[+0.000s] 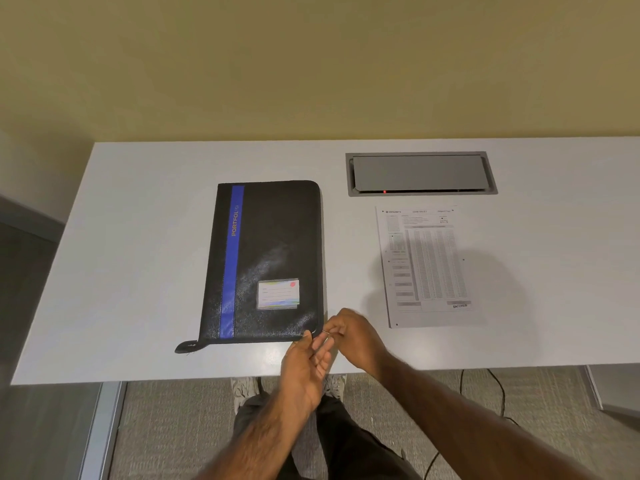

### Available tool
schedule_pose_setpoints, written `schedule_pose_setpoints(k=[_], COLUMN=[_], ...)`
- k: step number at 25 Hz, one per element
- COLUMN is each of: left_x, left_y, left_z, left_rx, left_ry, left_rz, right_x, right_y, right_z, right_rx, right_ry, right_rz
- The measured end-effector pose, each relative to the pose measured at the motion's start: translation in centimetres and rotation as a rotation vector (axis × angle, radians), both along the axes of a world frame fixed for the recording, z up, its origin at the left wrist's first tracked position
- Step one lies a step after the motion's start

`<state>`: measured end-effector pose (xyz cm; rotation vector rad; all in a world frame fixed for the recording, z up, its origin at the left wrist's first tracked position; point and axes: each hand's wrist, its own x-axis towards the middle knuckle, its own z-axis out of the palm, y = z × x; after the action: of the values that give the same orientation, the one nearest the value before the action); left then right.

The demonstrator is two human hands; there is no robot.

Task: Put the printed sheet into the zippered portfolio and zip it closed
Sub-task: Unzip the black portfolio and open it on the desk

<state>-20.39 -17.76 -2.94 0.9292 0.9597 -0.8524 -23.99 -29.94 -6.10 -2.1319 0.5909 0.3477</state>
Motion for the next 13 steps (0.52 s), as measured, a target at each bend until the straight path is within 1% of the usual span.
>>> schedule_pose_setpoints(k=[3, 6, 9, 11, 13], left_x=[-0.1, 0.0, 0.3, 0.3, 0.4], left_y=[-0.3, -0.3, -0.4, -0.4, -0.2], left_z=[0.2, 0.3, 0.2, 0.1, -0.1], left_rx=[-0.064, -0.082, -0.093, -0.096, -0.089], left_ry=[0.044, 0.055, 0.056, 0.068, 0.068], left_rz=[0.113, 0.171, 0.153, 0.148, 0.149], right_x=[0.1, 0.7, 1.9, 2.9, 4.5], right_y=[-0.4, -1.0, -1.4, -1.7, -2.2], right_z=[0.2, 0.9, 1.6, 2.3, 2.9], right_rx=[0.057, 0.17, 0.263, 0.41, 0.545], right_ry=[0.02, 0.048, 0.085, 0.058, 0.043], right_rz=[0.042, 0.013, -0.164, -0.315, -0.394])
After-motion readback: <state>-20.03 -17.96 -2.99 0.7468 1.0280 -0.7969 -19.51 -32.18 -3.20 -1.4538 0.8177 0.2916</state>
